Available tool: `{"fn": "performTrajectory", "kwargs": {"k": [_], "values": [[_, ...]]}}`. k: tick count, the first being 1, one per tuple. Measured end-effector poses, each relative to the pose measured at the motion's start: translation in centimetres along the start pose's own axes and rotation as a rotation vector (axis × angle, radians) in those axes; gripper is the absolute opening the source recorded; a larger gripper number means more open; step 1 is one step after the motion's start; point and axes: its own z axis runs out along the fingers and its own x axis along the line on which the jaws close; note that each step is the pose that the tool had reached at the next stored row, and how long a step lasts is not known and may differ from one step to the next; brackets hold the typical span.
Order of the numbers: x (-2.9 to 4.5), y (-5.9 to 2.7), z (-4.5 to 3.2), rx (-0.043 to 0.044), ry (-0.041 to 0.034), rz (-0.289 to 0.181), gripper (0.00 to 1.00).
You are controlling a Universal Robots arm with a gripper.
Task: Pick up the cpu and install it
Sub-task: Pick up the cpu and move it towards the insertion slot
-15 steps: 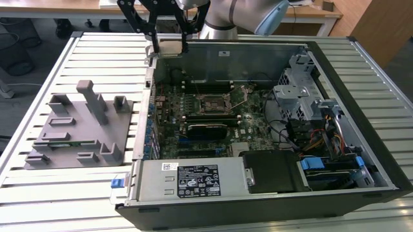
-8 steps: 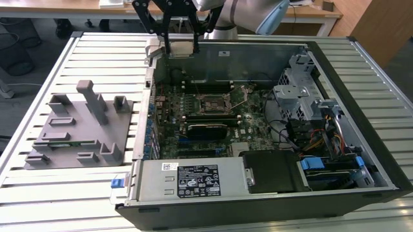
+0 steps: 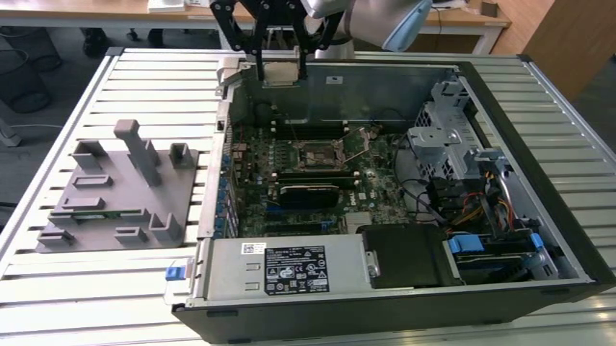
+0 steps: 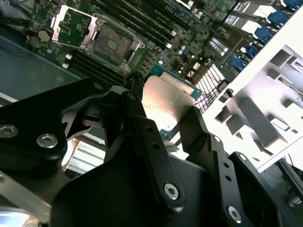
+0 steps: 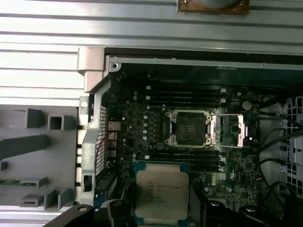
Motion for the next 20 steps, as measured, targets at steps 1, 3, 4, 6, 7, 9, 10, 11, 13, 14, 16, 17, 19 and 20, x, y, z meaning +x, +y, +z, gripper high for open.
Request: {"fn": "performTrajectory", "kwargs": {"k": [1,3,4,6,7,9,10,11,13,14,16,17,19,20], "values": [[-0.20,0.01,0.01,0.0000,0.0000,0.001,0.55],[-0.63,0.03,0.05,0.0000,-0.0002,0.003,0.55],[-0.81,0.04,0.06,0.0001,-0.0003,0.004,0.55],[-1.19,0.07,0.10,0.0000,-0.0005,0.007,0.55],[-1.38,0.09,0.11,0.0001,-0.0005,0.009,0.55],[-1.80,0.18,0.16,0.0002,-0.0007,0.012,0.55],[-2.04,0.24,0.19,0.0001,-0.0008,0.013,0.55],[-2.28,0.33,0.22,0.0001,-0.0008,0.014,0.55],[-2.67,0.56,0.27,0.0002,-0.0008,0.014,0.55],[-2.85,0.70,0.30,0.0002,-0.0008,0.014,0.55],[-3.20,0.99,0.39,0.0003,-0.0008,0.014,0.55],[-3.37,1.11,0.45,0.0002,-0.0009,0.015,0.55],[-3.55,1.40,0.56,0.0002,-0.0010,0.017,0.55],[-3.67,1.61,0.59,0.0003,-0.0010,0.017,0.55]]}}
